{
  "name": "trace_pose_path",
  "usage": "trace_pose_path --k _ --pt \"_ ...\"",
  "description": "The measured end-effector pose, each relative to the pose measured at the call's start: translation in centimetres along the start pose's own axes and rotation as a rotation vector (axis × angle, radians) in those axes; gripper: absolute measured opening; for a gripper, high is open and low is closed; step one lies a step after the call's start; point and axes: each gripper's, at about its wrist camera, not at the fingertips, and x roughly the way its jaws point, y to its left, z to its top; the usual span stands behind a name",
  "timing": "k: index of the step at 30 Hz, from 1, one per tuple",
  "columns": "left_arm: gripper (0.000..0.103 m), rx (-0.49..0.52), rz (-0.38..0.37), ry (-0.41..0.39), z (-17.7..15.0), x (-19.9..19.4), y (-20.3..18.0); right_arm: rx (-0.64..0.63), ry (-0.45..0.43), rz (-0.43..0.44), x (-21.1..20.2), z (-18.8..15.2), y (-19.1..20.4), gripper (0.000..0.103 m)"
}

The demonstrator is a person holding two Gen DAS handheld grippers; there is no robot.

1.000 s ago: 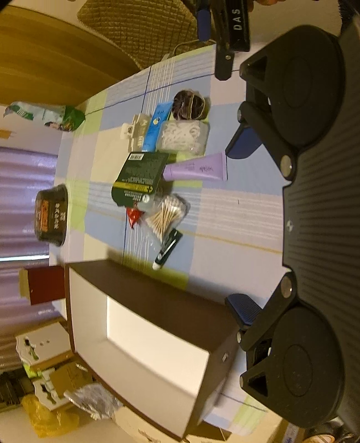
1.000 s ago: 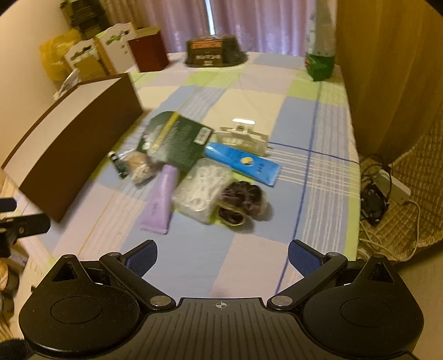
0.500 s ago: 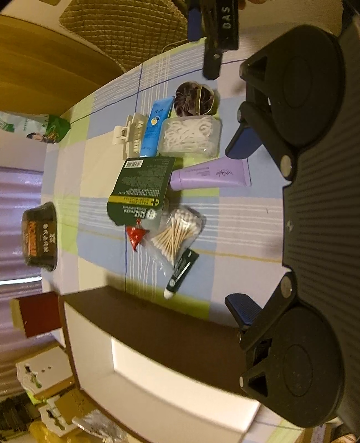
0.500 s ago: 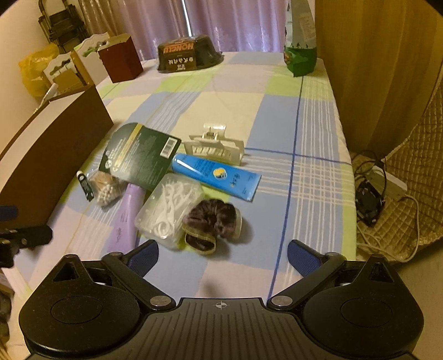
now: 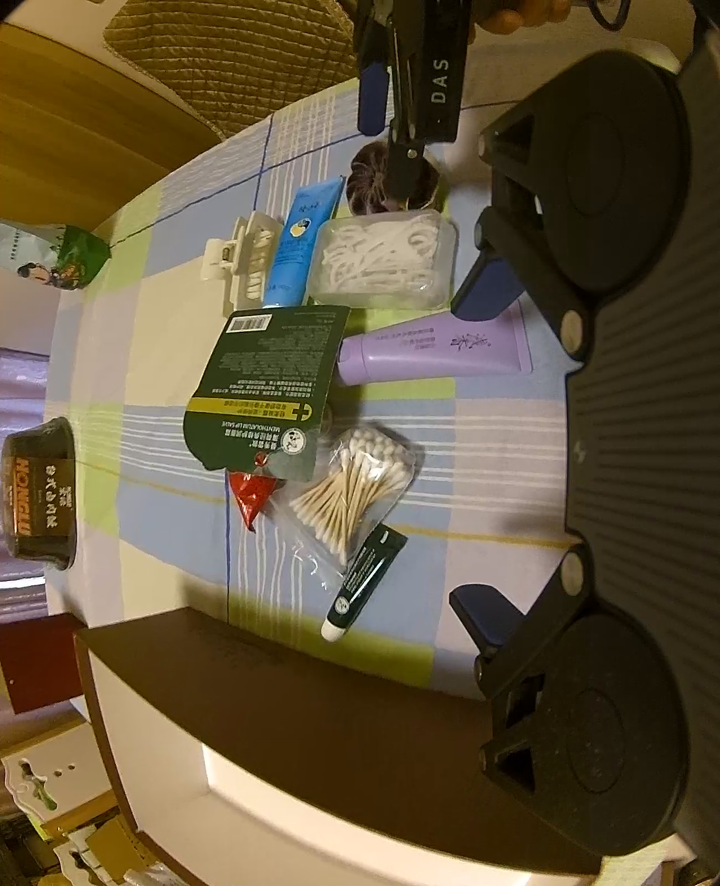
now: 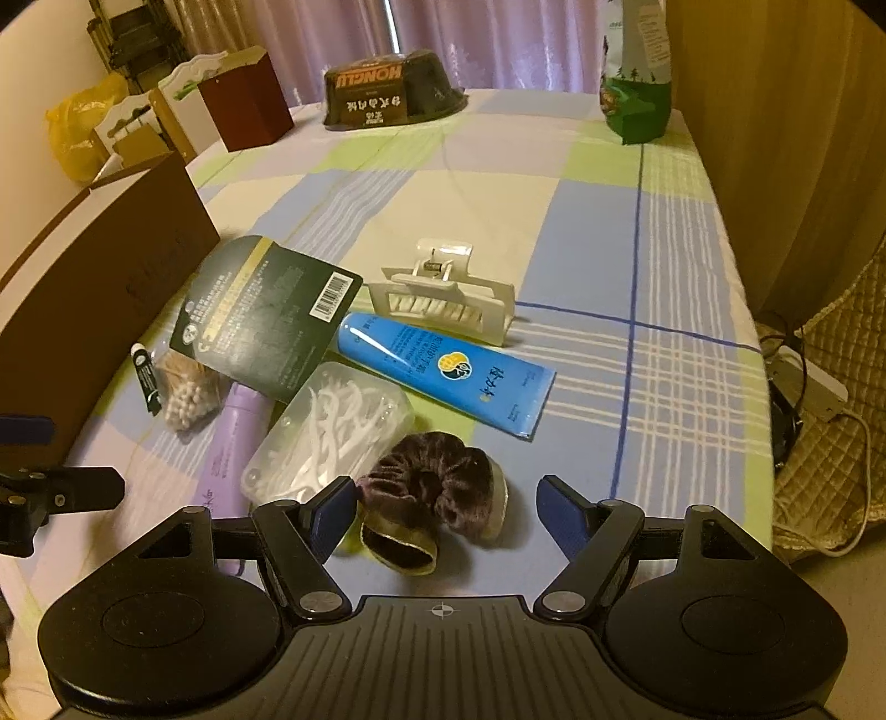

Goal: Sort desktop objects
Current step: 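Grasp the lilac tube with the left tool while the right tool grasps the brown scrunchie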

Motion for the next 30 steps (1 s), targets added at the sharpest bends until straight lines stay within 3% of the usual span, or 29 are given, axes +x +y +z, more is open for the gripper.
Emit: trace_pose_path --k 1,4,5,6,8,10,16,18,20,21,26,30 --pt "0.100 0.003 -0.002 0.004 0.1 0.2 0.0 -0.007 0.009 0.005 0.4 0.0 0.0 0.054" --pt "0.098 0.012 -0.012 0.013 0.4 1.0 -0.2 -0.019 0.024 0.013 1.1 -0.2 0.0 0.050" --pt "0.096 0.015 -0.017 0.015 0.5 1.2 -0.2 -0.025 0.020 0.020 1.0 -0.3 0.0 0.037" --pt "0.095 0.019 -0.023 0.017 0.5 1.5 -0.3 -0.033 0.019 0.031 0.9 -0.4 0.0 0.034" --pt "0.087 0.028 -0.042 0.020 0.7 2.0 -0.6 -0.049 0.025 0.028 0.6 -0.5 -0.1 0.034" --pt "0.080 0.039 -0.062 0.023 0.8 2.6 -1.1 -0.060 0.033 0.016 0.3 -0.7 -0.3 0.026" --pt "0.060 0.036 -0.115 0.018 1.2 4.6 -2.1 -0.035 0.058 -0.003 -1.0 -1.3 -2.1 0.026" --pt "0.056 0.034 -0.127 0.011 1.5 5.2 -2.4 -0.020 0.060 0.003 -1.6 -1.4 -2.7 0.027" --pt "0.048 0.034 -0.134 0.008 1.8 5.8 -2.7 -0.013 0.046 -0.007 -2.2 -1.6 -3.1 0.066" --pt "0.046 0.035 -0.138 0.009 1.9 6.2 -2.7 -0.015 0.030 -0.017 -2.6 -1.6 -3.2 0.070" --pt "0.030 0.066 -0.163 -0.016 2.1 6.8 -2.9 -0.033 0.010 -0.018 -3.7 -1.6 -3.3 0.070" --pt "0.028 0.079 -0.167 -0.004 1.1 6.3 -2.4 -0.074 0.012 -0.001 -3.8 -1.7 -2.8 0.070"
